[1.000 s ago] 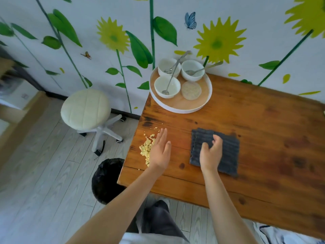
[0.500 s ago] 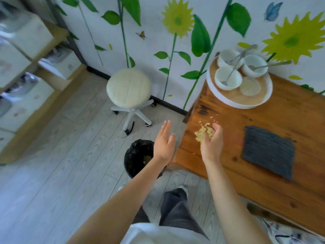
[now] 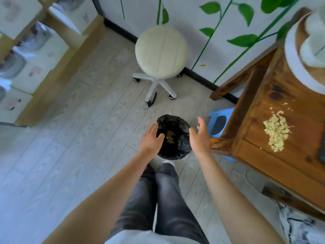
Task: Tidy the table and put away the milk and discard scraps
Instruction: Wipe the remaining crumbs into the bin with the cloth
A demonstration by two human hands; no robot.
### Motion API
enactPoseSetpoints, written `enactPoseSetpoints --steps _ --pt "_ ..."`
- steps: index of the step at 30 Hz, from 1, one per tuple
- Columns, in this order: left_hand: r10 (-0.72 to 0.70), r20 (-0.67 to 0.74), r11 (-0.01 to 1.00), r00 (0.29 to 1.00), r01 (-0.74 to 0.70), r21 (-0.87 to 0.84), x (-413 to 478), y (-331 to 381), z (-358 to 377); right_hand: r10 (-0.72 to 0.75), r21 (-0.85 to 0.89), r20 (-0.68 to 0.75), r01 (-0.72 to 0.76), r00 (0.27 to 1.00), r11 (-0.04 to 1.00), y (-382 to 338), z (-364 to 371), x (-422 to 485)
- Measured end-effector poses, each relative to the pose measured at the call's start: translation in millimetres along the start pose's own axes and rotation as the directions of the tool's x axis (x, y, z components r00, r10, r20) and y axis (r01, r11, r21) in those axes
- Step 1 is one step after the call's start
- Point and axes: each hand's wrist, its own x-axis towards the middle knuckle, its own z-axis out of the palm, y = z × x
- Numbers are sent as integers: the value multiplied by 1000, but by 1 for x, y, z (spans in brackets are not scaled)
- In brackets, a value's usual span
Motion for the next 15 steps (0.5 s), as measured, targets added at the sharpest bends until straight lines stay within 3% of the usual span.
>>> enactPoseSetpoints --steps 5,9,15 --pt "-160 9 985 987 159 68 69 -35 24 159 -197 65 -144 985 970 72 38 53" --pt "-207 10 971 978 204 128 147 -79 58 314 -310 117 -265 942 913 148 81 95" --pt "-288 -30 932 957 288 223 254 -139 108 272 -509 274 -101 922 855 220 143 178"
